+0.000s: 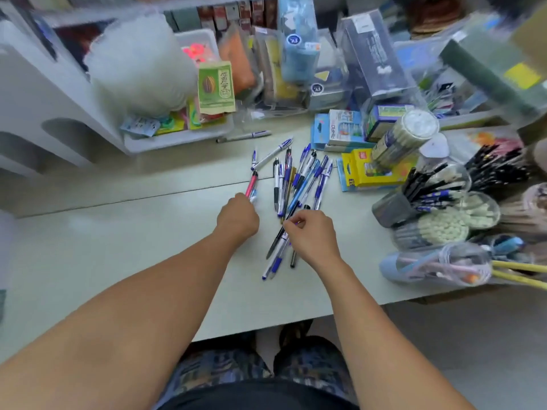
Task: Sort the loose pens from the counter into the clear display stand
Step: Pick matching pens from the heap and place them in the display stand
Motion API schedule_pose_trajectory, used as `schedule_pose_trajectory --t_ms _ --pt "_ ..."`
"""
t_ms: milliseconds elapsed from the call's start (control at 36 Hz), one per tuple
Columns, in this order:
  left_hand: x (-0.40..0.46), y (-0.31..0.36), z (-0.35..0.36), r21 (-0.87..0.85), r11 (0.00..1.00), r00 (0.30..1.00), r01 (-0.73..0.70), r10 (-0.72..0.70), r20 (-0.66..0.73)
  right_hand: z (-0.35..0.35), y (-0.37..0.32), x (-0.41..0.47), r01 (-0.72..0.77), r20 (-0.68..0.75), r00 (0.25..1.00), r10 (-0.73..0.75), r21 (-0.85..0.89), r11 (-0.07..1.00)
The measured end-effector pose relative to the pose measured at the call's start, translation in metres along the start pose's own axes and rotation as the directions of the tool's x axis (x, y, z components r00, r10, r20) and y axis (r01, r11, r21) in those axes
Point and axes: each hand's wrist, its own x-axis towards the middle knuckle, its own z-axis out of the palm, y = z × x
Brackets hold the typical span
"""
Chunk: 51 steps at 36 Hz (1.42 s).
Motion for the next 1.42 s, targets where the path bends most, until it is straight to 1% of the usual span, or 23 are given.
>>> schedule_pose_trajectory --t_ms 56,111,194,250,306,361,417,500,583,667,722,778,861,1028,1083,1139,1194,1222,1250,1278,1306,1333,1417 --pt "-0.003 -0.009 -0.001 -0.17 0.984 0.999 0.048 -0.051 -0.011 0.002 -0.006 0.011 0.024 0.016 1.0 -0.024 0.009 1.0" --pt "-0.01 -0.018 -0.003 -0.383 0.921 0.996 0.074 -0.086 -0.014 0.01 -0.019 0.026 0.068 0.043 0.997 -0.07 0.028 0.997" --pt "-0.032 -0.027 -0.013 -0.668 0.733 0.989 0.129 -0.142 0.035 0.035 -0.044 0.055 0.111 0.066 0.992 -0.112 0.019 0.994" --pt "-0.052 -0.035 -0.022 -0.774 0.607 0.982 0.18 -0.161 0.102 0.053 -0.061 0.072 0.1 0.051 0.994 -0.1 -0.006 0.995" --pt "-0.067 -0.047 -0.029 -0.811 0.539 0.973 0.228 -0.153 0.172 0.065 -0.076 0.088 0.045 0.017 0.999 -0.045 0.007 0.999" --pt "-0.08 -0.057 -0.035 -0.819 0.511 0.965 0.261 -0.14 0.22 0.069 -0.086 0.105 -0.034 -0.022 0.999 0.036 0.076 0.997" --pt "-0.093 -0.065 -0.038 -0.831 0.486 0.963 0.271 -0.125 0.241 0.069 -0.09 0.122 -0.129 -0.025 0.991 0.132 0.116 0.985" --pt "-0.109 -0.077 -0.042 -0.86 0.441 0.966 0.258 -0.121 0.227 0.069 -0.093 0.137 -0.179 -0.011 0.983 0.182 0.119 0.977" --pt "-0.12 -0.089 -0.047 -0.889 0.375 0.964 0.262 -0.148 0.222 0.064 -0.103 0.137 -0.17 0.005 0.985 0.17 0.046 0.984" --pt "-0.124 -0.105 -0.053 -0.912 0.313 0.96 0.265 -0.175 0.219 0.069 -0.109 0.126 -0.132 0.101 0.985 0.142 -0.103 0.986" --pt "-0.125 -0.119 -0.057 -0.925 0.279 0.959 0.259 -0.19 0.211 0.078 -0.109 0.109 -0.049 0.176 0.979 0.099 -0.272 0.961" --pt "-0.125 -0.136 -0.061 -0.933 0.261 0.962 0.246 -0.186 0.202 0.094 -0.105 0.09 0.047 0.187 0.982 0.028 -0.383 0.922" --pt "-0.126 -0.165 -0.067 -0.938 0.253 0.965 0.237 -0.175 0.196 0.122 -0.101 0.063 0.108 0.162 0.986 -0.04 -0.435 0.894" --pt "-0.13 -0.236 -0.081 -0.952 0.214 0.974 0.219 -0.111 0.199 0.161 -0.11 0.015 0.064 0.097 0.995 -0.031 -0.355 0.933" --pt "-0.133 -0.262 -0.092 -0.957 0.2 0.977 0.211 -0.083 0.198 0.174 -0.123 -0.006 0.081 0.061 0.996 -0.062 -0.365 0.927" --pt "-0.134 -0.288 -0.101 -0.961 0.195 0.98 0.197 -0.053 0.19 0.187 -0.139 -0.027 0.086 0.003 0.996 -0.091 -0.338 0.937" --pt "-0.136 -0.314 -0.11 -0.961 0.205 0.983 0.186 -0.036 0.183 0.2 -0.161 -0.05 0.112 -0.037 0.992 -0.124 -0.235 0.966" --pt "-0.137 -0.325 -0.115 -0.961 0.213 0.984 0.177 -0.027 0.175 0.207 -0.176 -0.065 0.142 -0.038 0.988 -0.149 -0.137 0.98" --pt "-0.14 -0.336 -0.121 -0.962 0.218 0.986 0.165 -0.016 0.165 0.214 -0.193 -0.083 0.155 -0.009 0.988 -0.155 -0.004 0.988" --pt "-0.144 -0.346 -0.128 -0.964 0.22 0.988 0.15 -0.001 0.154 0.222 -0.211 -0.103 0.144 0.052 0.987 -0.153 0.139 0.98" --pt "-0.149 -0.356 -0.135 -0.966 0.219 0.99 0.135 0.02 0.143 0.231 -0.228 -0.125 0.118 0.123 0.98 -0.153 0.256 0.959" --pt "-0.154 -0.366 -0.144 -0.969 0.215 0.99 0.121 0.046 0.134 0.241 -0.245 -0.145 0.095 0.19 0.968 -0.166 0.337 0.937" --pt "-0.169 -0.395 -0.164 -0.977 0.188 0.988 0.099 0.095 0.118 0.271 -0.282 -0.19 0.078 0.341 0.909 -0.238 0.422 0.903"
